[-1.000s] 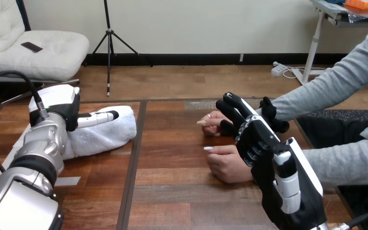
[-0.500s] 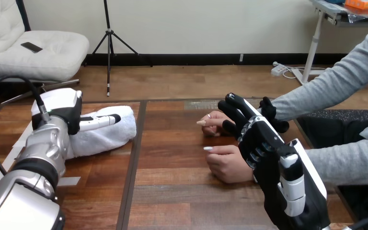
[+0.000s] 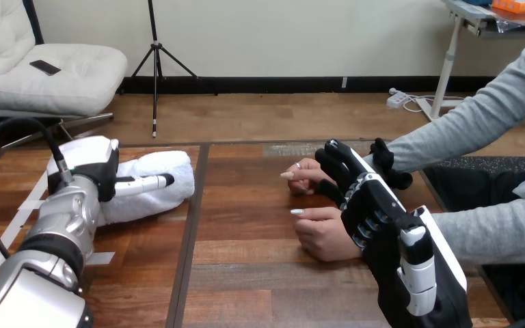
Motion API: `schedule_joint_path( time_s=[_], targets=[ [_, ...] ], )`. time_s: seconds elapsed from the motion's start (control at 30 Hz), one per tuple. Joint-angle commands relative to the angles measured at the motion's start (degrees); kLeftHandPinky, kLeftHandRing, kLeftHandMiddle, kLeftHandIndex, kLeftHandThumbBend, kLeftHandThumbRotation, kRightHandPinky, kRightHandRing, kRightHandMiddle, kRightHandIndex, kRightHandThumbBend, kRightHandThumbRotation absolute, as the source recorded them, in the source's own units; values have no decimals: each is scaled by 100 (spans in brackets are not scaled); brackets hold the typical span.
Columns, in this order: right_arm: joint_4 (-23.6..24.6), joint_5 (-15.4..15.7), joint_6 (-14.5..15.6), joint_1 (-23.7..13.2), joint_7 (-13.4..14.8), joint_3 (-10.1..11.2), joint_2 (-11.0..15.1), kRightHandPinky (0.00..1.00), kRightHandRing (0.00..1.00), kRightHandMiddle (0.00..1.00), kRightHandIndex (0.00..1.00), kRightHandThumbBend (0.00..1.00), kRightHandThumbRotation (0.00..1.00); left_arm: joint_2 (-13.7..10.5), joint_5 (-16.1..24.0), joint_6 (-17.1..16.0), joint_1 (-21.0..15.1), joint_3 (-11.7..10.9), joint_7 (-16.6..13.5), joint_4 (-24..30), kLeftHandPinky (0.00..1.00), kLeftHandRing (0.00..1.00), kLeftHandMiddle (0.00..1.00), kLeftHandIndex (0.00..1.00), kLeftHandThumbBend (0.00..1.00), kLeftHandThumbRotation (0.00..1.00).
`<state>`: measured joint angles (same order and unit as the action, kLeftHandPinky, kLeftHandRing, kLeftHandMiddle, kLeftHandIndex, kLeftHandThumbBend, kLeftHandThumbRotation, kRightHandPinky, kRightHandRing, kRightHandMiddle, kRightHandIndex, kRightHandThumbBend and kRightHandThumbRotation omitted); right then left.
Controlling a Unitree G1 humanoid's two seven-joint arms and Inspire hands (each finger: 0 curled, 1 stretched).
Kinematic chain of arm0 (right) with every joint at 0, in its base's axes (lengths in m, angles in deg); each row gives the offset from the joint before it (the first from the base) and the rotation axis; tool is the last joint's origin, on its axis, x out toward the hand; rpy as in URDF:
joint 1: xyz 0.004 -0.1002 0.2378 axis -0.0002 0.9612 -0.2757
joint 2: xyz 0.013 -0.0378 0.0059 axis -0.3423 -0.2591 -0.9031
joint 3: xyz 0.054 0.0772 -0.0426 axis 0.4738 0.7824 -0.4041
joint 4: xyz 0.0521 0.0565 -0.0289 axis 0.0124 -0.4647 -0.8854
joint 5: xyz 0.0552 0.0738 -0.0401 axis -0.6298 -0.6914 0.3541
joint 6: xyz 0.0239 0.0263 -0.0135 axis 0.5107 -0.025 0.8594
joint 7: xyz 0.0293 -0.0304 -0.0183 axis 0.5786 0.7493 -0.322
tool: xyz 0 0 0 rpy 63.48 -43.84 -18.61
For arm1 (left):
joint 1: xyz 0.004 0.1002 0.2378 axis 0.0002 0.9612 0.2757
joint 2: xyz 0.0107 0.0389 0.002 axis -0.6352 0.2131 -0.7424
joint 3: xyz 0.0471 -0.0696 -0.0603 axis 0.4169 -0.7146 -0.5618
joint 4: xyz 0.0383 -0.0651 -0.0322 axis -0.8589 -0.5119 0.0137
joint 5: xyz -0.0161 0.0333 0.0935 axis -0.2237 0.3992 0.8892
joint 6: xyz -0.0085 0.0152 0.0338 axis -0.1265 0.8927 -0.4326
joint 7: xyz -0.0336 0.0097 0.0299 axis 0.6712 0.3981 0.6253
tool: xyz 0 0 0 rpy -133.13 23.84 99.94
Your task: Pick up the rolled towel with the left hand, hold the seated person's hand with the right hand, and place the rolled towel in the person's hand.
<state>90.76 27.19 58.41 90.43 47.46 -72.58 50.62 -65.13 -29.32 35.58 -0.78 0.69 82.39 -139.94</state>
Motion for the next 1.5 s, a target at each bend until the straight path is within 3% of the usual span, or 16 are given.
schedule_joint_path(
  time_s=[0.0,0.67,1.47],
  targets=[
    [423,-94,-140,-181,-21,-4,2,100,100,95,94,87,100,12,-75,-80,-146,-35,3,54,100,100,100,100,92,96],
    [518,-186,-143,-129,-58,-27,-7,100,100,95,94,89,100,39,-210,-130,-60,-54,-16,65,100,100,100,100,97,95],
    [630,-214,-137,-69,-69,-73,-25,100,100,94,94,91,100,98,-392,-297,43,-169,-125,95,100,100,100,100,94,91]
  ],
)
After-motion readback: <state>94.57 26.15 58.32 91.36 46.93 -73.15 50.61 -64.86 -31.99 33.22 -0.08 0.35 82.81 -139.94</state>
